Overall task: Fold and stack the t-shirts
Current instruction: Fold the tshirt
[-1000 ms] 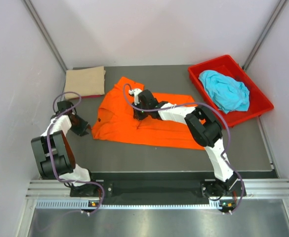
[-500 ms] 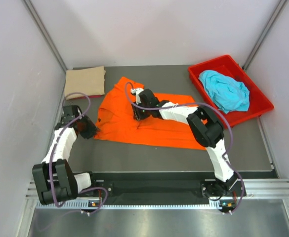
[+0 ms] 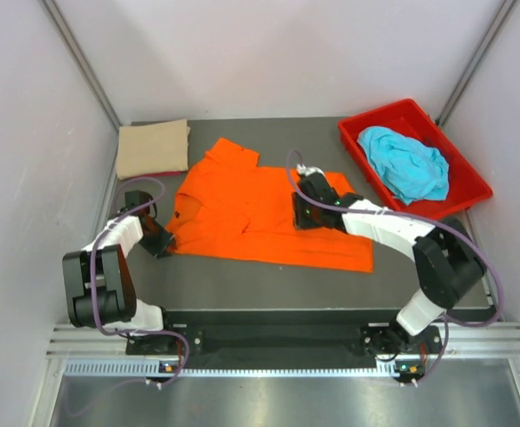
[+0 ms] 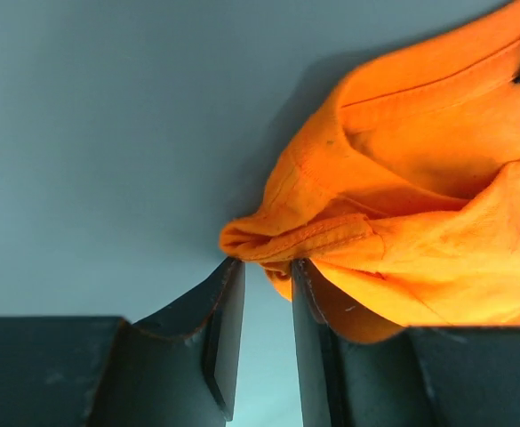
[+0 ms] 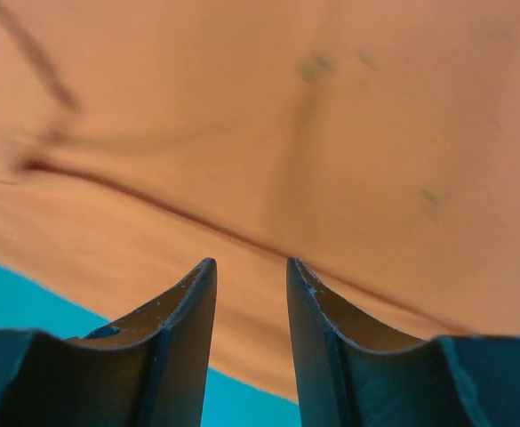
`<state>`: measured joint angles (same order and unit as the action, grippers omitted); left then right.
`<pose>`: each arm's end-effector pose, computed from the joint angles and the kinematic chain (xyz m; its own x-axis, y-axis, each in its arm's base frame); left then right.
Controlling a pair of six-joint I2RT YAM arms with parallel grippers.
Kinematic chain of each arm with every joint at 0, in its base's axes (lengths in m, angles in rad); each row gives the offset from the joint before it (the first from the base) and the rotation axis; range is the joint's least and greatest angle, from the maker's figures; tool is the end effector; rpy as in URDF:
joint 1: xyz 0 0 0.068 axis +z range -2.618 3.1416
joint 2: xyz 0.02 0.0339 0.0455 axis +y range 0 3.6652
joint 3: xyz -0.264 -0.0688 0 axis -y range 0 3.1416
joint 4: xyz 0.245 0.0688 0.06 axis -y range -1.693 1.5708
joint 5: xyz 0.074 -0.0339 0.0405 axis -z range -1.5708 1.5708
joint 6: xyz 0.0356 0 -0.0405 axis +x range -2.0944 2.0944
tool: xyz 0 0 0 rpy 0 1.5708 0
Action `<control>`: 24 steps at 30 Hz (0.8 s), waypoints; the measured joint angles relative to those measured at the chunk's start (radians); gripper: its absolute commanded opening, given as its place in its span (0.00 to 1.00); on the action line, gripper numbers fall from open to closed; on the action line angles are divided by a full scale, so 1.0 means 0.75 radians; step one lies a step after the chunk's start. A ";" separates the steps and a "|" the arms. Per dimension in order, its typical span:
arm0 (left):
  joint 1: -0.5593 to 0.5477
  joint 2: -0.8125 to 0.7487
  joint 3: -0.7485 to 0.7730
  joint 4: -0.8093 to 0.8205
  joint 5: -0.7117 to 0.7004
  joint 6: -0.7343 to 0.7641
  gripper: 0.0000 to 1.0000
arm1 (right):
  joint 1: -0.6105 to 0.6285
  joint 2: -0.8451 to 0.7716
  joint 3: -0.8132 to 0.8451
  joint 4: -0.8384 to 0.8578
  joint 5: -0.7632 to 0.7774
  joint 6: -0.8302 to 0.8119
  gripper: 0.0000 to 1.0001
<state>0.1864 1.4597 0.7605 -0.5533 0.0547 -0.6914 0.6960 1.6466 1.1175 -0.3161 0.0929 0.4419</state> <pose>0.2472 0.0446 0.1601 -0.6117 -0.7632 -0.2080 -0.7247 0.6461 -0.2395 0.2741 0.2247 0.2230 -0.7718 -0.0899 -0.6295 -0.2888 0.9315 0.2211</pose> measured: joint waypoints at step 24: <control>0.041 -0.203 0.007 -0.078 0.016 0.023 0.51 | -0.276 -0.761 -0.449 -0.540 0.309 0.836 0.52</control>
<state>0.2173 1.3071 0.7654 -0.6121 0.0666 -0.6743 0.4889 1.0756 0.7807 -0.7208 0.3248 1.0691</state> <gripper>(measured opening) 0.474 0.533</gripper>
